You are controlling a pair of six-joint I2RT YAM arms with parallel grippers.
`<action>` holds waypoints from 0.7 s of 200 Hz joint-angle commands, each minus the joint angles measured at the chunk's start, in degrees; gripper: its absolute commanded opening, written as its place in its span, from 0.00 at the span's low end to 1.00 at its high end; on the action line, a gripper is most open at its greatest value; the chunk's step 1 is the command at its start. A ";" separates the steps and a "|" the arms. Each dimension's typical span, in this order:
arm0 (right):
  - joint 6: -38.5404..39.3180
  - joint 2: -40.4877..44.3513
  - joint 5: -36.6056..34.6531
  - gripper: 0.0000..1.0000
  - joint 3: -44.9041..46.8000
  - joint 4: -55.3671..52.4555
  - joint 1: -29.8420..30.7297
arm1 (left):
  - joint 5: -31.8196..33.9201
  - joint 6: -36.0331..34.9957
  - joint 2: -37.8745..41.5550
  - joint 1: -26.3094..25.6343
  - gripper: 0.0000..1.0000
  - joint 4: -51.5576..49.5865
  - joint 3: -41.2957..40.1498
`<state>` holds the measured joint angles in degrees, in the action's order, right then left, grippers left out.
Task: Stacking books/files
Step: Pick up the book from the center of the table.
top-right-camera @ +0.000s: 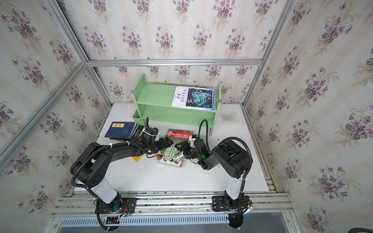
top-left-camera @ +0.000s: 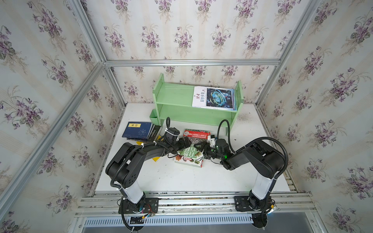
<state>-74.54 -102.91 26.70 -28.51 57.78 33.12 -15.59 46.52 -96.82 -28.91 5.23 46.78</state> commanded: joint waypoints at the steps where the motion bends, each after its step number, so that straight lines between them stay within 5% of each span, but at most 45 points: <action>1: 2.81 4.82 -0.36 0.61 0.16 0.51 0.16 | -5.60 2.61 0.88 0.33 0.99 -5.77 -1.03; 35: 10.66 13.50 -0.55 0.59 -3.25 -19.92 0.18 | -5.48 2.70 2.11 0.65 0.99 -5.76 -1.13; 62: 15.74 16.84 -1.30 0.41 -6.25 -31.77 0.14 | -5.19 2.95 2.38 0.61 0.99 -5.76 -0.86; 94: 16.21 15.52 -1.45 0.18 -8.59 -33.25 0.13 | -5.15 2.96 2.33 0.67 0.99 -5.76 -0.22; 140: 19.71 23.46 -6.72 0.05 -10.52 -43.87 0.12 | -5.32 3.71 4.82 0.86 0.99 -5.84 -0.24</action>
<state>-61.41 -84.64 23.53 -36.05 18.17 33.10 -20.49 49.71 -93.78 -28.21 0.23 46.54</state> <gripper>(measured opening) 0.316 0.993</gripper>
